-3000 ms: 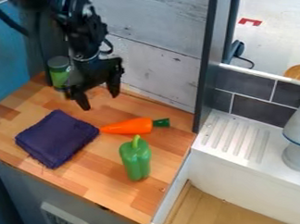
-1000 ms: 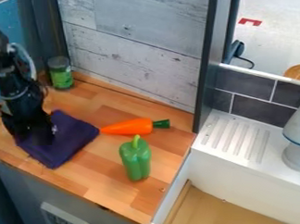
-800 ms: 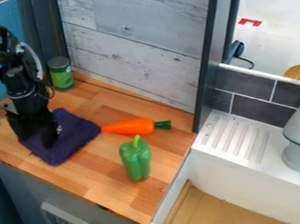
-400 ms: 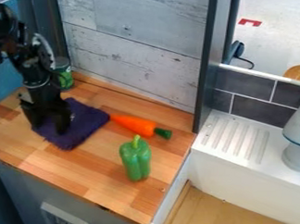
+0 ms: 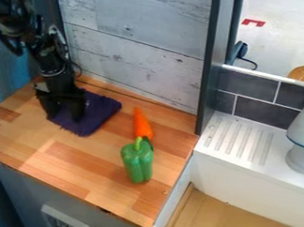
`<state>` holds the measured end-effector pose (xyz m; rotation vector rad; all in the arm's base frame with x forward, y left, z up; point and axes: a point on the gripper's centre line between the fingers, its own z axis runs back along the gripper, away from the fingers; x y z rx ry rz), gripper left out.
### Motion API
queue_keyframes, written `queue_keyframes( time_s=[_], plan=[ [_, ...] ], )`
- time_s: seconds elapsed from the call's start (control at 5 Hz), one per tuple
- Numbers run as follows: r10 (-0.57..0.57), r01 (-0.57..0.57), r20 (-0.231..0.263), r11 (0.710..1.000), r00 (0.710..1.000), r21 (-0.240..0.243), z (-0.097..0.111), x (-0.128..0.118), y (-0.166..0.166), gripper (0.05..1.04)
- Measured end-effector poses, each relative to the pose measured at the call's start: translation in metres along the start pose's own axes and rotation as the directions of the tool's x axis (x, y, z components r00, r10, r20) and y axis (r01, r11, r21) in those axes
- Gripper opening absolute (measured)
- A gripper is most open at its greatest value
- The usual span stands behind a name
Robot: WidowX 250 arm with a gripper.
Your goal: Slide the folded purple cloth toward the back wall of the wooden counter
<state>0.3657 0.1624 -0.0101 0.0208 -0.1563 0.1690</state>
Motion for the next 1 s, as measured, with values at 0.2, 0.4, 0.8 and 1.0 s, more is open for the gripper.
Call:
queue_keyframes(
  time_s=[0.2, 0.4, 0.8, 1.0],
  plan=[
    [-0.004, 0.004, 0.009, 1.000, 1.000, 0.000, 0.000, 0.007, -0.010, 0.998],
    [0.021, -0.021, 0.021, 1.000, 1.000, 0.001, 0.002, 0.004, -0.013, 0.999],
    [0.044, -0.020, 0.217, 0.993, 0.975, -0.112, 0.087, -0.015, -0.039, 0.999],
    [0.076, -0.027, 0.299, 0.986, 0.951, -0.166, 0.131, -0.051, -0.040, 0.999]
  ],
)
